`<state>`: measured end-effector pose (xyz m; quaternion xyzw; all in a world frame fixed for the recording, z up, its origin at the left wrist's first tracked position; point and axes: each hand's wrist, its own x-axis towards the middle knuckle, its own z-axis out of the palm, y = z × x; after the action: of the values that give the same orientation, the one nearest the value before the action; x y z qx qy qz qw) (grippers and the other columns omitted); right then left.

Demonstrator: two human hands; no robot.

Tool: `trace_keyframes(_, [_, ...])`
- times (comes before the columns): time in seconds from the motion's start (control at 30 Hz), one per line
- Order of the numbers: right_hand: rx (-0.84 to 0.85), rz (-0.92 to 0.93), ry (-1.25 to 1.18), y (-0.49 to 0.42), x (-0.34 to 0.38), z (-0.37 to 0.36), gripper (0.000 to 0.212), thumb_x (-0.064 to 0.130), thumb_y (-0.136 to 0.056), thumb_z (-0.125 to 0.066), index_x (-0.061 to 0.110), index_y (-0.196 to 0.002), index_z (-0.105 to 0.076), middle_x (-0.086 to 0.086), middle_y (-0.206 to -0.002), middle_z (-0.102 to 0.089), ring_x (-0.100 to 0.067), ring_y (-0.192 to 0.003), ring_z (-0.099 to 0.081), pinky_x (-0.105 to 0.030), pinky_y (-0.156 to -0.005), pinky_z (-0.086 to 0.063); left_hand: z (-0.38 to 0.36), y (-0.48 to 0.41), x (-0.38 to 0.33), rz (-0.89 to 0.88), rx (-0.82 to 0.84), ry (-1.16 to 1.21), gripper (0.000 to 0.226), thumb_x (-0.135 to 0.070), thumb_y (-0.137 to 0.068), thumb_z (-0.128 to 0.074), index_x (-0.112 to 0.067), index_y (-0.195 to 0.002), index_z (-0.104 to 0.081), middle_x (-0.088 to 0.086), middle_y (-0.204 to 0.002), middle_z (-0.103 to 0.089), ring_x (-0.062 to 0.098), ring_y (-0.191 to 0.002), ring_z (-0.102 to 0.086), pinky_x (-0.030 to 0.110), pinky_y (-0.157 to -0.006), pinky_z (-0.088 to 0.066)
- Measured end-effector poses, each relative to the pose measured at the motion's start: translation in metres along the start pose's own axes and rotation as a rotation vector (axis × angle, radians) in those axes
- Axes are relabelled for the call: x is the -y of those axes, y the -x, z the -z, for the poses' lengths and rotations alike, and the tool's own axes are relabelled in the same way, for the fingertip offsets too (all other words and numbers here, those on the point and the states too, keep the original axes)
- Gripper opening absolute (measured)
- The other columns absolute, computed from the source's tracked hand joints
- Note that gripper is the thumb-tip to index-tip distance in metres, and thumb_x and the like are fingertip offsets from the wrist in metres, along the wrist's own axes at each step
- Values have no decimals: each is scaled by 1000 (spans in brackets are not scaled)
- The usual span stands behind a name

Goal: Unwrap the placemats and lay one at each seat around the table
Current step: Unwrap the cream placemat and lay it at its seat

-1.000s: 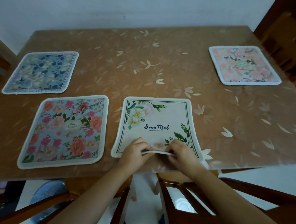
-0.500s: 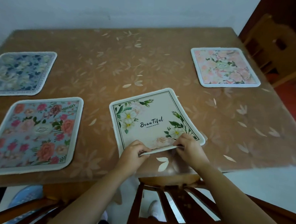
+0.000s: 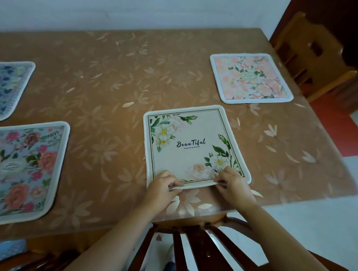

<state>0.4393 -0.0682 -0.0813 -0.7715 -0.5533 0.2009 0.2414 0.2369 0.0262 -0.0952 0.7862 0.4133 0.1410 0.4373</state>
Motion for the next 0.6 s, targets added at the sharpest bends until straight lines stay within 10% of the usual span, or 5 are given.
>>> trace_keyframes(0.6, [-25, 97, 90, 20, -21, 3, 19, -9, -62, -75, 1, -76, -67, -18, -77, -62, -38, -73, -58, -46, -63, -52, 4, 28, 17, -65, -168, -147, 12, 1, -69, -75, -6, -78, -72, 9, -77, -60, 21, -74, -57, 25, -65, -43])
